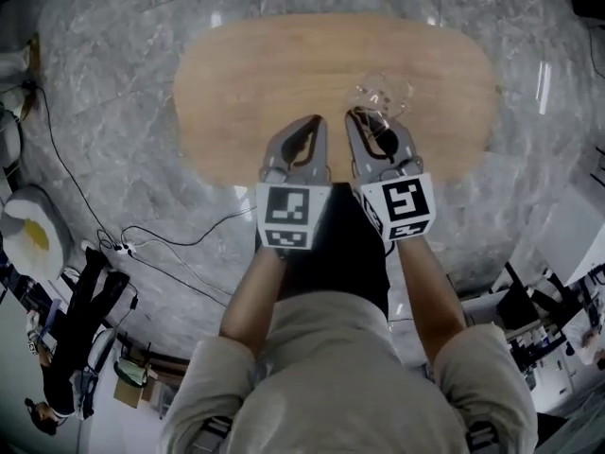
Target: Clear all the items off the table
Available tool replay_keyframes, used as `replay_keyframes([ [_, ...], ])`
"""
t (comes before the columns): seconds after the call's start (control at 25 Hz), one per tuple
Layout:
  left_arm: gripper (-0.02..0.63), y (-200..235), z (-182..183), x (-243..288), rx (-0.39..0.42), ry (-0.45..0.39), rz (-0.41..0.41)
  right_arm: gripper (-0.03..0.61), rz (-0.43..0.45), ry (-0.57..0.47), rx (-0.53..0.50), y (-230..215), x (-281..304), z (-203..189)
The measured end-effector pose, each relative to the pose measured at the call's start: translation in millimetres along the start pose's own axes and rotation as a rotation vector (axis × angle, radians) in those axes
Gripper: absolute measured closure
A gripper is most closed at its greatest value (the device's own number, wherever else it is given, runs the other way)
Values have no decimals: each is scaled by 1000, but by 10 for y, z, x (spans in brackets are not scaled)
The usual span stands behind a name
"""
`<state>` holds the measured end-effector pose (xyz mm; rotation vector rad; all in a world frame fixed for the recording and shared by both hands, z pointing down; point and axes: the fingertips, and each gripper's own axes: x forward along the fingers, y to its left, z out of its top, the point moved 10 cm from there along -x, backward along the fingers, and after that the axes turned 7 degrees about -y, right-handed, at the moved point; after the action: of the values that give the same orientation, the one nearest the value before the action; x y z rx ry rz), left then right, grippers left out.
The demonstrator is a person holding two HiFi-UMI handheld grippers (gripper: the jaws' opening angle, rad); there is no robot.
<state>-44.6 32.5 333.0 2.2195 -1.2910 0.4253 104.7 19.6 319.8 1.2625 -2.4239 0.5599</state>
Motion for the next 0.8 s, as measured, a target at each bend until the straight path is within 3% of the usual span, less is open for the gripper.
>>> replay_keyframes([
  [0.16,594,-217,456,-201,98,-103,-31,535,-30,-126,-37,114,-402,481],
  [0.36,594,-464,838,-668,188,-164,-58,535,-77,-239,-48,235,-963,862],
  [0.52,593,-527,1059,-1187,257,-282,-5,535,-107,-334,-99,431,-1280,1044],
  [0.68,594,-601,1319,-1660,239,-438,46,535,-152,-437,-138,769,-1582,1255],
  [0.8,594,-736,1475,-2011,222,-545,36,535,-170,-493,-190,1123,-1819,1427],
])
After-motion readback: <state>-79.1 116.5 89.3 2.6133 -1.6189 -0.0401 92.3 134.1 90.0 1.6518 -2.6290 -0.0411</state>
